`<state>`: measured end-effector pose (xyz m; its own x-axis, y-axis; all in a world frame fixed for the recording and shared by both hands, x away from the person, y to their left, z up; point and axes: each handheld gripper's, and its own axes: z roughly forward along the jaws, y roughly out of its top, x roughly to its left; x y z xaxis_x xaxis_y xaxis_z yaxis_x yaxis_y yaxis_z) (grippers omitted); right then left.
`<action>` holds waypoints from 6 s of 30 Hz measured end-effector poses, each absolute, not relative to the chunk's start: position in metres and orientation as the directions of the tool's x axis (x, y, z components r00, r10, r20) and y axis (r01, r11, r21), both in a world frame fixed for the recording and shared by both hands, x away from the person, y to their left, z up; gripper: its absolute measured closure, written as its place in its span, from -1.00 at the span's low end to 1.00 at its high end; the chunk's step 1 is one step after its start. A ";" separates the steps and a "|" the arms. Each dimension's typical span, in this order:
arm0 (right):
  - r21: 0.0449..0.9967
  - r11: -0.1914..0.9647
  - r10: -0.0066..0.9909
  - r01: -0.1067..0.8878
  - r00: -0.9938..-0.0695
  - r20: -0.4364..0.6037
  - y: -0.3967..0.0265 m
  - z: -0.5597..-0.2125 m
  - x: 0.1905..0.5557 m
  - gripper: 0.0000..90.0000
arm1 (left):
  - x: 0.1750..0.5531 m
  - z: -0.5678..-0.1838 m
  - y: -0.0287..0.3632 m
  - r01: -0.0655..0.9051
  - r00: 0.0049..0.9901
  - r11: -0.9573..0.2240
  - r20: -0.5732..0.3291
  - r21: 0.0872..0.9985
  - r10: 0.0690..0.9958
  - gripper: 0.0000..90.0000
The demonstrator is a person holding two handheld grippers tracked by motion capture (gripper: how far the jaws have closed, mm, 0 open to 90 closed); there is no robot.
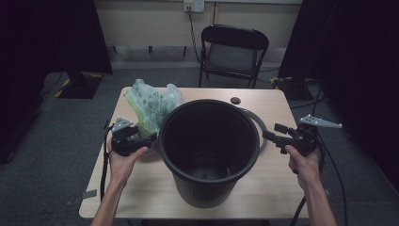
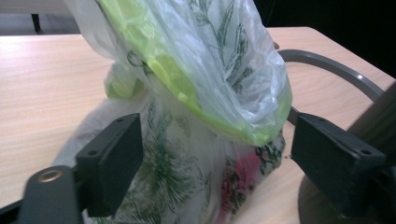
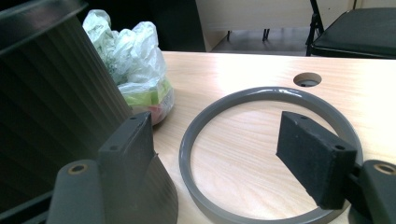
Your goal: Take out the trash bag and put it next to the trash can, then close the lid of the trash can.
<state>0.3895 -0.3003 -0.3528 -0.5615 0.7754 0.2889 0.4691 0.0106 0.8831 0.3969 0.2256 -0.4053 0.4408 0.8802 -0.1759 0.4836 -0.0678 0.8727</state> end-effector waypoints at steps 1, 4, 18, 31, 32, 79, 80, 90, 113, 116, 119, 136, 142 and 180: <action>0.883 0.006 0.780 0.468 -0.555 0.289 -0.301 -0.354 0.390 -0.40 | 0.394 -0.406 0.225 0.476 0.451 -0.075 -0.170 0.876 0.876 -0.65; 0.880 0.008 0.780 0.474 -0.554 0.291 -0.303 -0.356 0.393 -0.40 | 0.387 -0.406 0.224 0.465 0.455 -0.100 -0.141 0.880 0.879 -0.65; 0.874 0.005 0.808 0.487 -0.517 0.283 -0.305 -0.381 0.408 -0.31 | 0.358 -0.421 0.212 0.478 0.499 -0.206 -0.071 0.854 0.864 -0.65; 0.835 0.048 0.841 0.548 -0.473 0.262 -0.300 -0.408 0.435 -0.25 | 0.339 -0.448 0.197 0.527 0.517 -0.269 -0.054 0.806 0.854 -0.65; 0.831 0.054 0.846 0.553 -0.467 0.256 -0.299 -0.410 0.436 -0.22 | 0.337 -0.450 0.196 0.530 0.514 -0.268 -0.053 0.804 0.856 -0.65; 0.649 0.166 0.970 0.743 -0.242 0.028 -0.303 -0.483 0.475 0.02 | 0.339 -0.501 0.170 0.574 0.506 -0.357 0.024 0.737 0.862 -0.73; 0.647 0.160 0.973 0.745 -0.229 0.023 -0.304 -0.483 0.475 0.02 | 0.340 -0.501 0.170 0.583 0.504 -0.357 0.019 0.730 0.863 -0.75; 0.638 0.130 0.986 0.759 -0.168 -0.001 -0.311 -0.482 0.482 0.20 | 0.341 -0.501 0.171 0.601 0.492 -0.337 -0.003 0.725 0.871 -0.80; 0.590 0.074 0.996 0.804 -0.086 -0.007 -0.313 -0.476 0.505 0.72 | 0.341 -0.501 0.171 0.602 0.490 -0.335 -0.004 0.725 0.872 -0.80; 0.590 0.055 0.997 0.805 -0.077 0.013 -0.315 -0.475 0.506 0.74 | 0.341 -0.501 0.171 0.601 0.490 -0.335 -0.004 0.725 0.871 -0.80; 0.592 0.019 0.997 0.805 -0.061 0.051 -0.319 -0.476 0.507 0.75 | 0.341 -0.501 0.171 0.601 0.490 -0.335 -0.004 0.725 0.872 -0.80; 0.578 -0.042 0.990 0.815 -0.045 0.134 -0.325 -0.475 0.510 0.75 | 0.341 -0.501 0.171 0.602 0.490 -0.335 -0.004 0.725 0.872 -0.80; 0.591 -0.057 0.987 0.804 -0.046 0.157 -0.324 -0.468 0.509 0.76 | 0.341 -0.501 0.171 0.601 0.490 -0.335 -0.004 0.725 0.872 -0.80; 0.659 -0.125 0.956 0.741 -0.087 0.279 -0.324 -0.429 0.505 0.76 | 0.341 -0.501 0.171 0.601 0.490 -0.335 -0.003 0.725 0.872 -0.80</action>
